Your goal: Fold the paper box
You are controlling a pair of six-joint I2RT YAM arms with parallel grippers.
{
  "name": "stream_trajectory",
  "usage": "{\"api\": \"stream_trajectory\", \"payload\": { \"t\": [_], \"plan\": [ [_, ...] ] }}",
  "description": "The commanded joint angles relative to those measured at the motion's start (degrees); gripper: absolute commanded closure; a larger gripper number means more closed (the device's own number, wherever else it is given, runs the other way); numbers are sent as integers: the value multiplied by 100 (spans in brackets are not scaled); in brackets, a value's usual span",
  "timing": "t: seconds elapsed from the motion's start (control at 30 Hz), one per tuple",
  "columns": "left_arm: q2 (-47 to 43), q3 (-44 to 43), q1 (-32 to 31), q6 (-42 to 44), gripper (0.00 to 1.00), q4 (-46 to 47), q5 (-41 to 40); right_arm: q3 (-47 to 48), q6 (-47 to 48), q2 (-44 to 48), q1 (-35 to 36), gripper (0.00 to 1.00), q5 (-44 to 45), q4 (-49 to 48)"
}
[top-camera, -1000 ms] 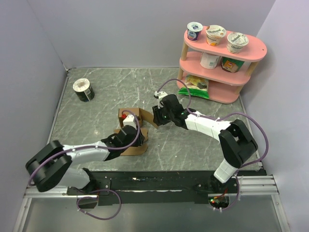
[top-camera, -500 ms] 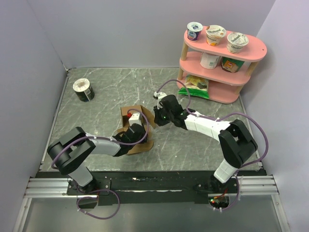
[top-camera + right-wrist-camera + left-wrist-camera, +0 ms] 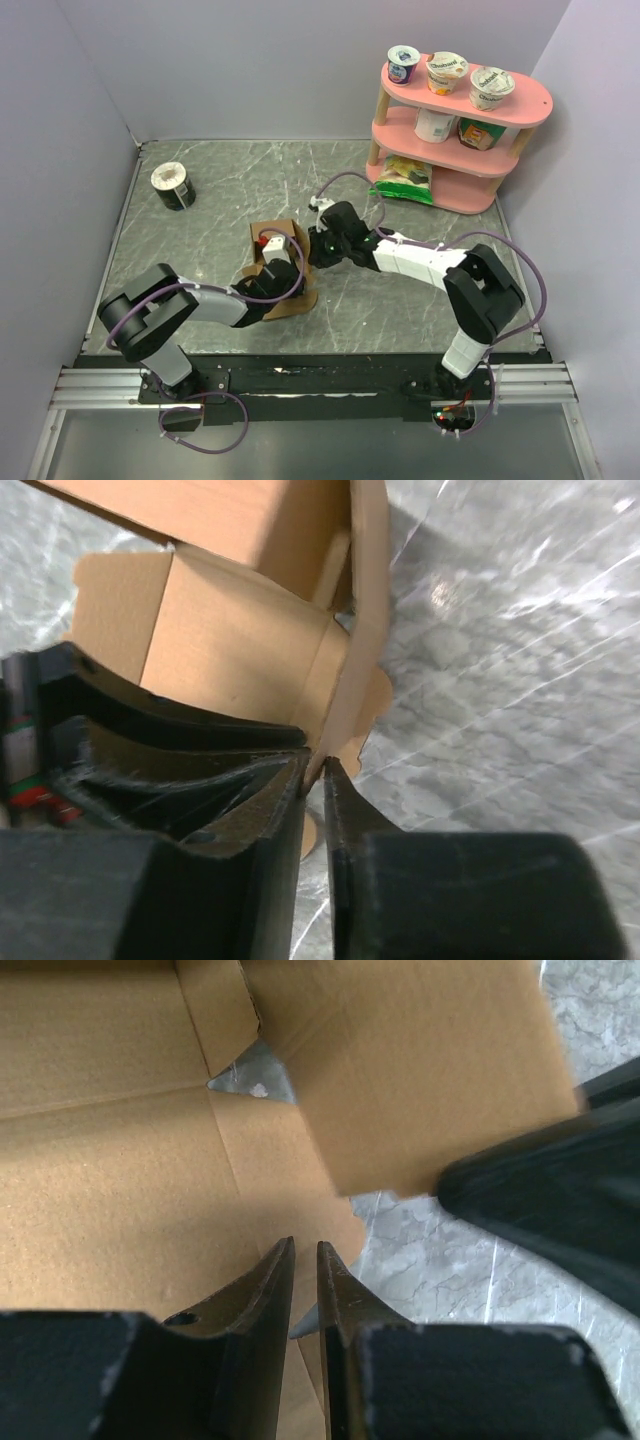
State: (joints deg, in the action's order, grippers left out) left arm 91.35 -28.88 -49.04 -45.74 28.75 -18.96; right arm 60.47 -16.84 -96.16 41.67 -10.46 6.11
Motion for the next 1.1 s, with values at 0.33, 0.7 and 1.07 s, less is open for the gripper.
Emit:
{"api": "stream_trajectory", "payload": {
  "t": [0.33,0.7,1.07],
  "plan": [
    [-425,717,-27,328,77,50,261,194,41,1229,-290,16,212,418],
    [-443,805,-27,452,77,218,455,711,92,-57,-1434,17,122,-173],
    [-390,762,-27,451,78,175,437,660,339,-940,-1021,21,-920,-399]
  ]
}}
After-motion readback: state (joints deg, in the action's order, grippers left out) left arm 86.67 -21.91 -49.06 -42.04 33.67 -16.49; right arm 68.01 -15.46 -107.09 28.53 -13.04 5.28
